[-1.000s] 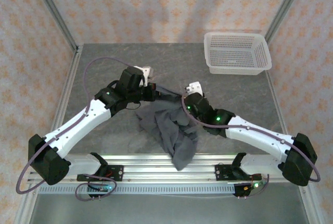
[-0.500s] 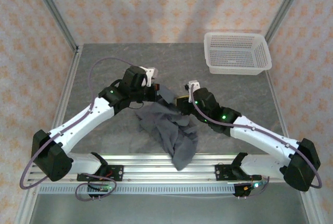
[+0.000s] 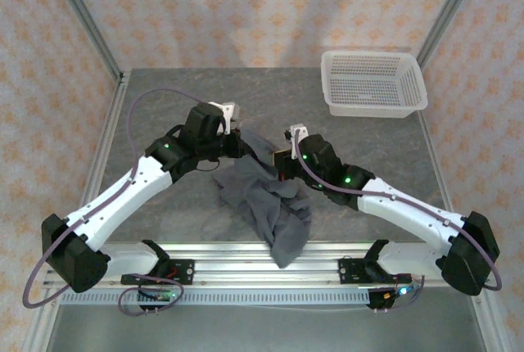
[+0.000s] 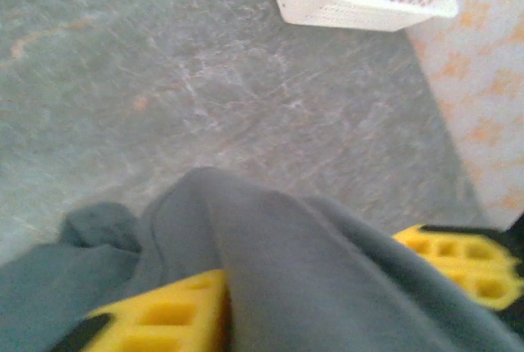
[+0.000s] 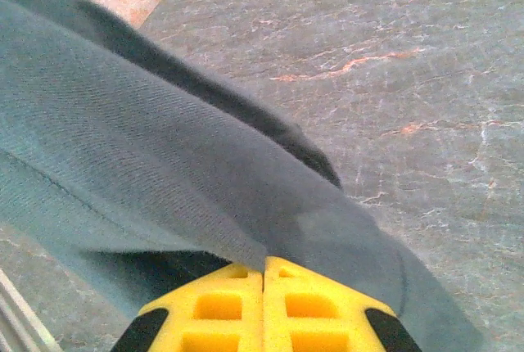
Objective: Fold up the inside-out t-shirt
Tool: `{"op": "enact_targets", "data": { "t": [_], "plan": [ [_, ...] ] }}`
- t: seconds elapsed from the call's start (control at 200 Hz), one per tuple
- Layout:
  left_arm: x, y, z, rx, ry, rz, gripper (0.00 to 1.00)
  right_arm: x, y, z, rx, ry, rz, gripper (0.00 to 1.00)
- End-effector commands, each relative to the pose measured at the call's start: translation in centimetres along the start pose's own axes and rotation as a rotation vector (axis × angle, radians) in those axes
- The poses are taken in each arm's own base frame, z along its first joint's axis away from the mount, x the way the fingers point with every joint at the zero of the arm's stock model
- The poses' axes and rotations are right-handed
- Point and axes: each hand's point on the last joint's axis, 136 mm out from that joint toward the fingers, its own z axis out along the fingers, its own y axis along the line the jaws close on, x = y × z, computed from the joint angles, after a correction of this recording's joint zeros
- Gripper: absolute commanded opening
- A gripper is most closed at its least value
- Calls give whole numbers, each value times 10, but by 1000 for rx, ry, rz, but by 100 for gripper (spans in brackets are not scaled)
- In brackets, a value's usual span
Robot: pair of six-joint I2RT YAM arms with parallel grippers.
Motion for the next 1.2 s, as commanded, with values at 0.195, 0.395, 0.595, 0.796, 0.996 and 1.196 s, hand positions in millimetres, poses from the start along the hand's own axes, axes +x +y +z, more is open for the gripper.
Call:
{"op": "enact_targets", "data": {
  "t": [0.195,0.395,0.595,0.796,0.996,1.196],
  "plan": [
    [-4,-34,-20,173,13,16,0,9,-58,-6,231,44,14,11],
    [2,-26,-5,132,68,-32,0,-20,12,-42,60,-179,-153,29],
    [1,-25,1,124,67,-43,0,-30,63,-50,13,-325,-225,30],
    [0,-24,2,115,72,-84,0,-31,42,-15,260,-351,-412,34],
    [1,-23,0,110,74,-83,0,-28,47,14,319,-325,-547,48],
    [2,-28,-2,137,78,-83,0,-36,32,31,433,-329,-546,54]
  ]
}}
